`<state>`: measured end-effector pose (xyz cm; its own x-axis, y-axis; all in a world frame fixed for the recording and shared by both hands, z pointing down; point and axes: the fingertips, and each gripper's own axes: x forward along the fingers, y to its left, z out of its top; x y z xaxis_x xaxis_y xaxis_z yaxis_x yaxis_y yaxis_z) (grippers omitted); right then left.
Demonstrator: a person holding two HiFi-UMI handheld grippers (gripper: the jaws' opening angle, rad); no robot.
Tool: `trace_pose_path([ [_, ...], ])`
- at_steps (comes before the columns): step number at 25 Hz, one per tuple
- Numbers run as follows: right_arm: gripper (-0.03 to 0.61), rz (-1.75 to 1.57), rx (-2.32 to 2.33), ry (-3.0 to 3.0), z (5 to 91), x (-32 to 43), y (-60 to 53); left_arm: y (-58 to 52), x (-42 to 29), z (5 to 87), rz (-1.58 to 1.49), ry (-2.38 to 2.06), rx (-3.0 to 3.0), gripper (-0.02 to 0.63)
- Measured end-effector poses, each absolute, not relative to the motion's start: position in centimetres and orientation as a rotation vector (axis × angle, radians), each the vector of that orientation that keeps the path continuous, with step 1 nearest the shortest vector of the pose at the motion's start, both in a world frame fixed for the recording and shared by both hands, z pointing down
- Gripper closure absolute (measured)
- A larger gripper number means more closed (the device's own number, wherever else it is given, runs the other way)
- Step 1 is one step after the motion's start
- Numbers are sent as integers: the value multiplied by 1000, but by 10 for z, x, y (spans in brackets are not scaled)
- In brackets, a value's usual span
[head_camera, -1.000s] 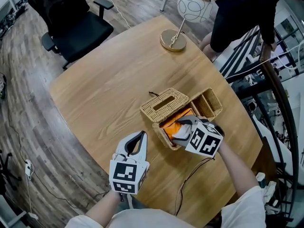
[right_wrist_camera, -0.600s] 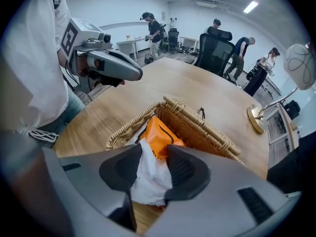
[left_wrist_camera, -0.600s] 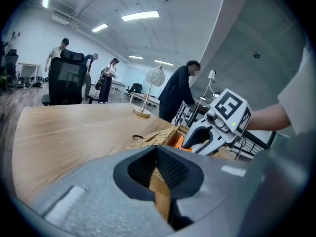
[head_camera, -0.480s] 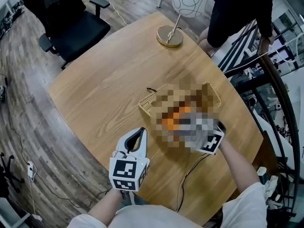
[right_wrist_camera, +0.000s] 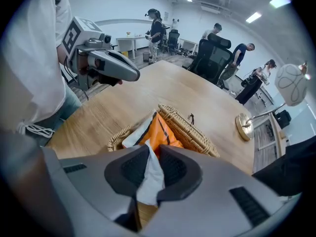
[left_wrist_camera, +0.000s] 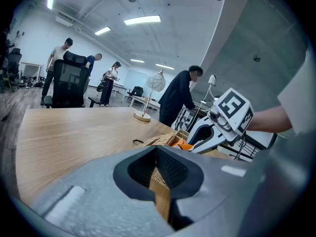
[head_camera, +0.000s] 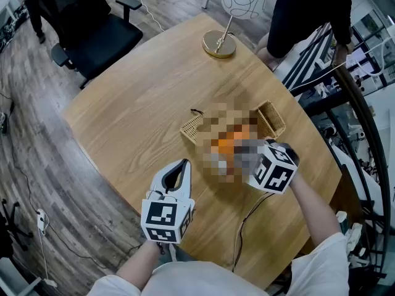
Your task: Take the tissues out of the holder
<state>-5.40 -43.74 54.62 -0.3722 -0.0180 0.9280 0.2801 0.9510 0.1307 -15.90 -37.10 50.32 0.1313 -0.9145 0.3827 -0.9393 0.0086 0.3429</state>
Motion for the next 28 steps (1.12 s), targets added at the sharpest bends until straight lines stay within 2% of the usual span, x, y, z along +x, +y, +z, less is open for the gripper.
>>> trace_pose_path([
  [28,540,-411,9,-1931,451,-29,-431,-359,-120,443,50,-1692,2101,603],
])
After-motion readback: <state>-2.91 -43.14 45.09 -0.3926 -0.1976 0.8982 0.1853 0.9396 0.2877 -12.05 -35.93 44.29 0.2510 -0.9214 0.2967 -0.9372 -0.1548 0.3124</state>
